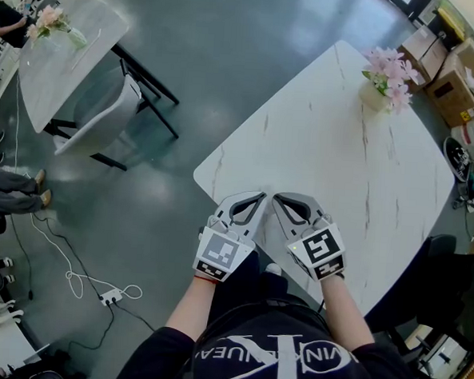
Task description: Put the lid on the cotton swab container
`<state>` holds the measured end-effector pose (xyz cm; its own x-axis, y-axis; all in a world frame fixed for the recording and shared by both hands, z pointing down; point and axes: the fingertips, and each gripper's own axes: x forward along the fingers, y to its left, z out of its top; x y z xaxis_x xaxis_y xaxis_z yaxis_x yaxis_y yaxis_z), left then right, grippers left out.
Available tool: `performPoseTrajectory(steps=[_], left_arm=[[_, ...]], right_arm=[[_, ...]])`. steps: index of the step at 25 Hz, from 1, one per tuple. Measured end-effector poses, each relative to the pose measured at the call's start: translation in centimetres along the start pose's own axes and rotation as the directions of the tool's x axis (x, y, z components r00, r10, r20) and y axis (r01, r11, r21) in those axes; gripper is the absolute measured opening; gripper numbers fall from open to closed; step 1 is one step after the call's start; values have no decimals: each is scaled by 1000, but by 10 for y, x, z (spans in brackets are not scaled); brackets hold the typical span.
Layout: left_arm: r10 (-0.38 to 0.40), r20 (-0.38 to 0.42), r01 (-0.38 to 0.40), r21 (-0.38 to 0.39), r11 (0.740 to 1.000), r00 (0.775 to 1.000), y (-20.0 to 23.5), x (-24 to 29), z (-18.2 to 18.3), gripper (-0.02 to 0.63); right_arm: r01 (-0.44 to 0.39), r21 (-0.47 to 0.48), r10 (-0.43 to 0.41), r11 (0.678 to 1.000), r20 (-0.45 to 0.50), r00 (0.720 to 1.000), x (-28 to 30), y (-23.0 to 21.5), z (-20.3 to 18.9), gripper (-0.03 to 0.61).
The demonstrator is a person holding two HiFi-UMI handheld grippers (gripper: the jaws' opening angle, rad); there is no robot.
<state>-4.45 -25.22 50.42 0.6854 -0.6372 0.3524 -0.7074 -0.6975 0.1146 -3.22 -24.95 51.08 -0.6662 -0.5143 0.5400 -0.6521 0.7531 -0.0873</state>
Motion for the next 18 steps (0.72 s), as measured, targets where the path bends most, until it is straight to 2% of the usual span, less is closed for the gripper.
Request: performPoseTrajectory(steps=[12, 18], left_arm=[[1, 23, 0, -53, 999, 1000, 2, 0, 1, 5], [9, 35, -5, -109, 994, 999, 3, -2, 3, 5]], right_arm=[[-7, 42, 7, 999, 20, 1000, 0, -2, 0, 3], [-3, 70, -1, 998, 59, 998, -2, -3, 4, 3]])
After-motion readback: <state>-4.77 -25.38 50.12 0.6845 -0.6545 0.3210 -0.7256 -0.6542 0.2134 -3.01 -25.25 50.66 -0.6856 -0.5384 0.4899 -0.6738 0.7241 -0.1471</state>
